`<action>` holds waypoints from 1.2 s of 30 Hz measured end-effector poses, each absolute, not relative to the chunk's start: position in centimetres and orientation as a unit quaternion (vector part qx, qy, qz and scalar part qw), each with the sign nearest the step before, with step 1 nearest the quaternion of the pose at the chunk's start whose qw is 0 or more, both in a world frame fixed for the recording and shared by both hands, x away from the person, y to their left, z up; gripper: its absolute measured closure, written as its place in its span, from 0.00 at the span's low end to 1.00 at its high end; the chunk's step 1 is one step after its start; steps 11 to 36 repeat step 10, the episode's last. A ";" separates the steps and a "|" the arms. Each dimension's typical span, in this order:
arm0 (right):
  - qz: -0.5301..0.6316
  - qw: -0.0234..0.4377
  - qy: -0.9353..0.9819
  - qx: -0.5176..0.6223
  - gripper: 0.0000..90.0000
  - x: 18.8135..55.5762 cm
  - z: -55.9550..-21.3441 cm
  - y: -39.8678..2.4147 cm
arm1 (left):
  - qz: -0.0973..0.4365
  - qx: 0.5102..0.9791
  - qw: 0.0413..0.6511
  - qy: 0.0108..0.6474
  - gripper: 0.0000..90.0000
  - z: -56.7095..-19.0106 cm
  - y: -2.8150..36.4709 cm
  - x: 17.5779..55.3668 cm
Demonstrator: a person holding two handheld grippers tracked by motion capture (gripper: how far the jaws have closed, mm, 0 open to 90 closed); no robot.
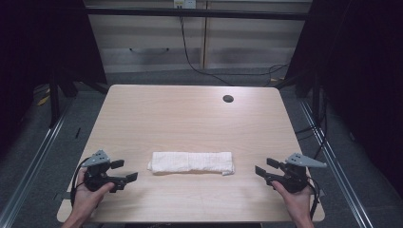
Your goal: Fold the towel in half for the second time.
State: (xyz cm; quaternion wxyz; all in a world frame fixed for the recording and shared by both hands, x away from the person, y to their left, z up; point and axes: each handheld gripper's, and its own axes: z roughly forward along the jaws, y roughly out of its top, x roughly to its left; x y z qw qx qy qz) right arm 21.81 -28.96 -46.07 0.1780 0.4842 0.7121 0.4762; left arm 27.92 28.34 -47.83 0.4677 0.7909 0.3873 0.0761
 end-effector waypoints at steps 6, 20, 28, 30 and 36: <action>0.469 0.185 0.704 0.500 0.38 21.5 -46.5 -29.9 | 0.087 0.782 0.465 0.406 0.18 -48.5 29.0 28.2; 0.461 0.184 0.705 0.507 0.36 21.8 -47.2 -30.0 | 0.101 0.791 0.446 0.406 0.18 -48.9 28.5 28.4; 0.461 0.184 0.705 0.507 0.36 21.8 -47.2 -30.0 | 0.101 0.791 0.446 0.406 0.18 -48.9 28.5 28.4; 0.461 0.184 0.705 0.507 0.36 21.8 -47.2 -30.0 | 0.101 0.791 0.446 0.406 0.18 -48.9 28.5 28.4; 0.461 0.184 0.705 0.507 0.36 21.8 -47.2 -30.0 | 0.101 0.791 0.446 0.406 0.18 -48.9 28.5 28.4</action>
